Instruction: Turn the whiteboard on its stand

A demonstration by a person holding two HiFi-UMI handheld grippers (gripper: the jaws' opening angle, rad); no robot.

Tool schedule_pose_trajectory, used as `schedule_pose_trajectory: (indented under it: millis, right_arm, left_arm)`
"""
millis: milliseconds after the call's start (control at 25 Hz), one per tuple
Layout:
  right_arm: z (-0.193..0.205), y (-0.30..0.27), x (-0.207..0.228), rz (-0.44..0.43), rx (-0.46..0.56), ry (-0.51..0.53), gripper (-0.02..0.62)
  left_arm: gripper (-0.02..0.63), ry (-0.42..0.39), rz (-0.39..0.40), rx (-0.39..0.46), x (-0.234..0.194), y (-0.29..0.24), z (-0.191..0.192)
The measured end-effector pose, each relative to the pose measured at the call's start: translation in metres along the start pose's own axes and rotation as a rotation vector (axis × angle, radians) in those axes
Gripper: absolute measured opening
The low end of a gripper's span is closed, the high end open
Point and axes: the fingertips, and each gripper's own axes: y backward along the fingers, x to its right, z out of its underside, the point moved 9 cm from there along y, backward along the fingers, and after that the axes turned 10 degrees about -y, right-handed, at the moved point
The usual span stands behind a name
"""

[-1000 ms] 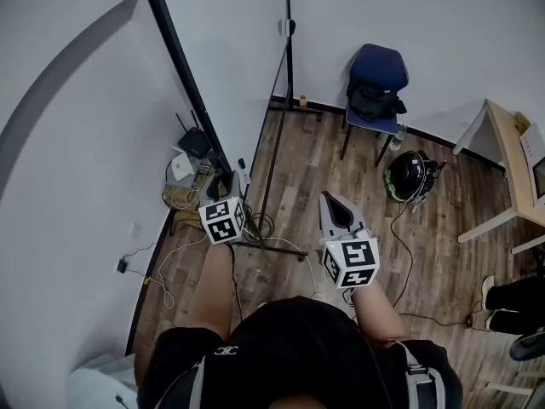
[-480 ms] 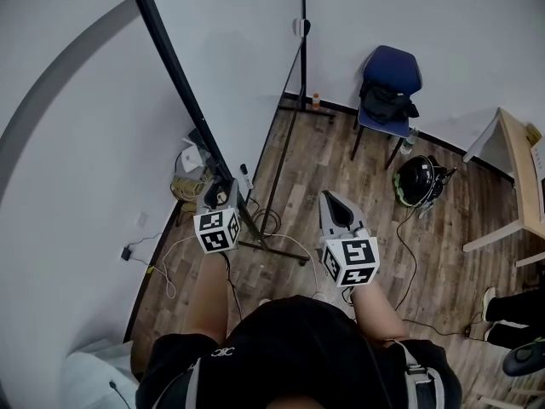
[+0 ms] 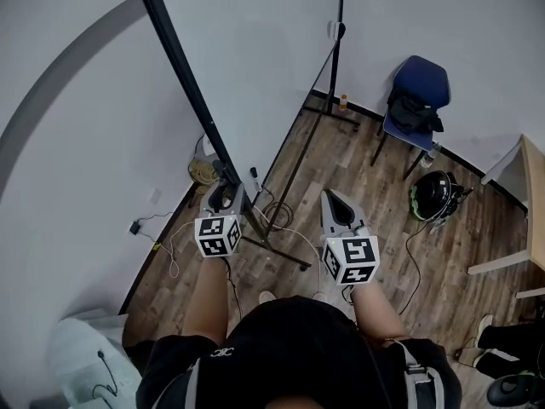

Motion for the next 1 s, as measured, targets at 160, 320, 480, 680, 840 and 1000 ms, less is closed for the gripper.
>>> schedule_pose_trajectory:
  millis: [160, 320, 480, 680, 840, 1000]
  right_arm:
    - [0.001, -0.008, -0.009, -0.049, -0.01, 0.004, -0.008]
    - [0.005, -0.014, -0.017, -0.084, -0.02, -0.001, -0.008]
    - [0.008, -0.021, -0.02, -0.118, -0.034, -0.004, -0.008]
    - [0.012, -0.029, -0.028, -0.162, -0.052, -0.002, -0.008]
    - [0.012, -0.037, -0.035, -0.207, -0.067, -0.015, -0.008]
    - [0.015, -0.042, -0.045, -0.241, -0.075, -0.009, -0.008]
  left_arm:
    - [0.186, 0.003, -0.008, -0.009, -0.005, 0.016, 0.004]
    - [0.184, 0.006, -0.007, -0.015, -0.011, 0.033, 0.008]
    - [0.184, 0.005, -0.01, -0.017, -0.014, 0.045, 0.01]
    - [0.184, 0.005, -0.025, -0.019, -0.015, 0.058, 0.013]
    - [0.183, 0.004, -0.031, -0.029, -0.016, 0.065, 0.013]
    - [0.183, 0.0, -0.026, -0.036, -0.017, 0.077, 0.015]
